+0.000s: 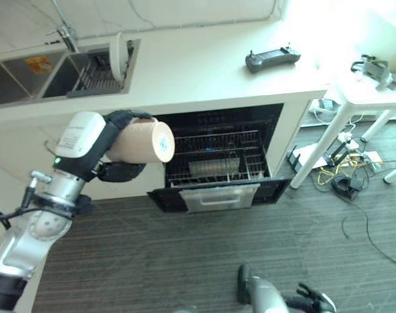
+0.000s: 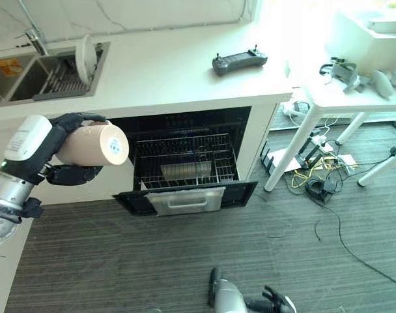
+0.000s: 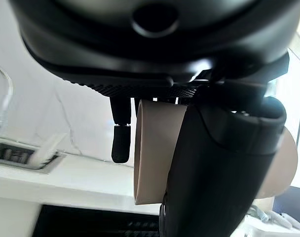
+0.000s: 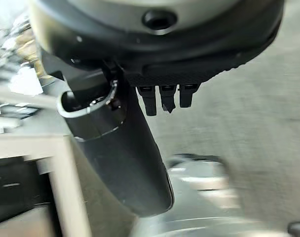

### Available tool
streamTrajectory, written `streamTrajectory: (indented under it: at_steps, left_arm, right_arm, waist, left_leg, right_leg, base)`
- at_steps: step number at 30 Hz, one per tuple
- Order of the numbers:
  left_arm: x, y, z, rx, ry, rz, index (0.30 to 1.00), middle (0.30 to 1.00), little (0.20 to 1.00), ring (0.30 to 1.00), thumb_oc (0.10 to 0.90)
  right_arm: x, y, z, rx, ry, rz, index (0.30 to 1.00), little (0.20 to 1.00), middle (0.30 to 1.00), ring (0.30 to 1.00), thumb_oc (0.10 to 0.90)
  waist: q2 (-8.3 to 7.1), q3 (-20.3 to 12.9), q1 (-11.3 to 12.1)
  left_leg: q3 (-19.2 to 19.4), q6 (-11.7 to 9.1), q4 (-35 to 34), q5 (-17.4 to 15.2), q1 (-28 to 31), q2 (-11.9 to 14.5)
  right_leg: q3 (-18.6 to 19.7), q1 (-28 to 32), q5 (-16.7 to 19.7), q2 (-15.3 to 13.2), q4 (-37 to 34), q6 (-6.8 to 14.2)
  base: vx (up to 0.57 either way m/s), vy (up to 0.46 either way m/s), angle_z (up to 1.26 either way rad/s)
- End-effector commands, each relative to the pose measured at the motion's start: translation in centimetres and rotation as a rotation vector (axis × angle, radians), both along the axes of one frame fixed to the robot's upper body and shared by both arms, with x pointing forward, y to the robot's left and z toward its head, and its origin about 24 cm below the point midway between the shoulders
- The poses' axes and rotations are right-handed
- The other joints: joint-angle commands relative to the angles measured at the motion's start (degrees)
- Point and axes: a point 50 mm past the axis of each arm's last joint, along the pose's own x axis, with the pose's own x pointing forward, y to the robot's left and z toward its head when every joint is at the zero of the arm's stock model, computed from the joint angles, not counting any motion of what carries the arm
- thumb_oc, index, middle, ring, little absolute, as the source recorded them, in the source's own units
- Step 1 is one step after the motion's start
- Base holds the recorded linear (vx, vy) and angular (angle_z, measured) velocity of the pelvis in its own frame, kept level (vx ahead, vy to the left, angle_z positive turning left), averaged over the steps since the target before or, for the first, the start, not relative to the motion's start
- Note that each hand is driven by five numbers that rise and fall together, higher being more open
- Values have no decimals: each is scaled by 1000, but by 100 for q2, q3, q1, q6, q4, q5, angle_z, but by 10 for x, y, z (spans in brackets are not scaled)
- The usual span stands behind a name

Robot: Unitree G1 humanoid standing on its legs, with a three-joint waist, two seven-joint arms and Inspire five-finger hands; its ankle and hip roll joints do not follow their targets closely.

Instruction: Place the dishes in the dishwasher.

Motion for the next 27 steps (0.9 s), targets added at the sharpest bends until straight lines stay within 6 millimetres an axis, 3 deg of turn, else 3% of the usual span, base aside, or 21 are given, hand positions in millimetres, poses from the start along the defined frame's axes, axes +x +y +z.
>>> streamTrajectory:
  at_steps: [1,3,6,9,10,11,12,13,15,16,17,18,20,23,27]
  left_arm:
    - [-5,-3,79,-124,-361,-80,300,300,300,300,400]
    - [0,-5,80,-141,-353,-95,300,300,300,300,400]
    - [2,-11,68,-144,-341,-100,300,300,300,300,400]
    - [-3,-13,51,-145,-344,-88,300,300,300,300,400]
    - [-5,-14,49,-134,-343,-86,300,300,300,300,400]
    - [-5,-14,49,-118,-344,-86,300,300,300,300,400]
    - [-3,-15,52,-106,-348,-96,300,300,300,300,400]
    - [0,-17,54,-102,-348,-106,300,300,300,300,400]
    - [4,-15,62,-95,-366,-77,300,300,300,300,400]
    - [6,-14,69,-93,-372,-76,300,300,300,300,400]
    - [7,-13,73,-95,-373,-82,300,300,300,300,400]
    - [8,-10,77,-101,-366,-78,300,300,300,300,400]
    - [4,-2,78,-118,-341,-62,300,300,300,300,400]
    - [-1,1,78,-138,-317,-61,300,300,300,300,400]
    - [-2,-3,82,-186,-298,-98,300,300,300,300,400]
  right_arm:
    - [0,-25,13,-66,-81,-40,900,900,900,900,800]
    - [-2,-28,13,-71,-82,-73,900,900,900,900,800]
    - [-2,-24,11,-69,-75,-79,900,900,900,900,800]
    - [2,-14,10,-86,-62,-36,900,900,900,900,800]
    - [7,-9,11,-85,-70,1,900,900,900,900,800]
    - [8,-4,11,-87,-75,38,900,900,900,900,800]
    - [8,-1,10,-75,-74,34,900,900,900,900,800]
    - [2,-2,7,-63,-57,8,900,900,900,900,800]
    - [-2,-3,4,-57,-29,14,900,900,900,900,800]
    - [-4,-5,3,-51,-15,18,900,900,900,900,800]
    - [-6,-6,2,-49,-10,15,900,900,900,900,800]
    - [-8,-7,0,-42,2,13,900,900,900,900,800]
    - [-9,-6,-1,-31,14,24,900,900,900,900,800]
    - [-3,-3,2,-45,-14,93,900,900,900,900,800]
    - [-4,-10,6,-65,-38,66,900,900,900,900,800]
  waist:
    - [101,-289,-384]
    - [229,-275,-393]
    - [345,-296,-413]
    - [463,-344,-319]
    - [522,-322,-302]
    - [530,-238,-316]
    - [495,-172,-381]
    - [471,-175,-398]
    - [544,-197,-353]
    - [555,-226,-389]
    - [552,-246,-419]
    - [468,-297,-378]
    - [352,-393,-218]
    - [303,-470,-188]
    - [298,-434,-297]
  left_leg:
    - [686,205,-701,776,-746,380]
    - [777,263,-701,472,-850,-34]
    - [1031,351,-701,317,-983,-372]
    - [724,406,-701,257,-1097,-478]
    - [633,488,-701,193,-1087,-437]
    - [416,613,-701,139,-1068,-508]
    - [250,763,-701,203,-1148,-579]
    - [72,801,-701,214,-1154,-629]
    - [36,744,-701,183,-1119,-436]
    - [-51,690,-701,141,-1095,-323]
    - [-120,661,-701,139,-1098,-281]
    - [-117,560,-701,149,-1097,-239]
    - [48,407,-701,171,-1096,-60]
    - [205,110,-701,349,-1232,391]
    - [167,-133,-701,715,-1556,794]
  right_leg:
    - [-514,812,-1216,-600,22,773]
    - [-674,926,-1293,-513,22,778]
    - [-784,1035,-1392,-333,22,788]
    - [-803,1125,-1509,-68,22,781]
    - [-934,1194,-1294,31,159,870]
    - [-837,828,-1095,-90,1237,1033]
    - [-591,311,-932,-227,2208,1069]
    - [-416,275,-909,-354,2124,1076]
    - [-427,604,-733,-777,1063,1095]
    - [-214,779,-720,-720,297,1132]
    - [-94,831,-740,-633,22,1166]
    - [-23,816,-990,-638,22,1169]
    - [-228,842,-1135,-718,22,1184]
    - [-440,909,-1364,-539,22,1014]
    - [-490,953,-1558,-259,22,747]
  base:
    - [137,-364,42]
    - [136,-188,38]
    - [98,-25,18]
    - [129,74,-30]
    - [65,133,-2]
    - [-107,51,19]
    - [-164,-92,37]
    - [-143,-216,58]
    - [-10,-345,67]
    - [8,-413,46]
    - [23,-482,33]
    - [31,-453,42]
    - [35,-456,9]
    - [33,-419,-59]
    - [21,-327,7]
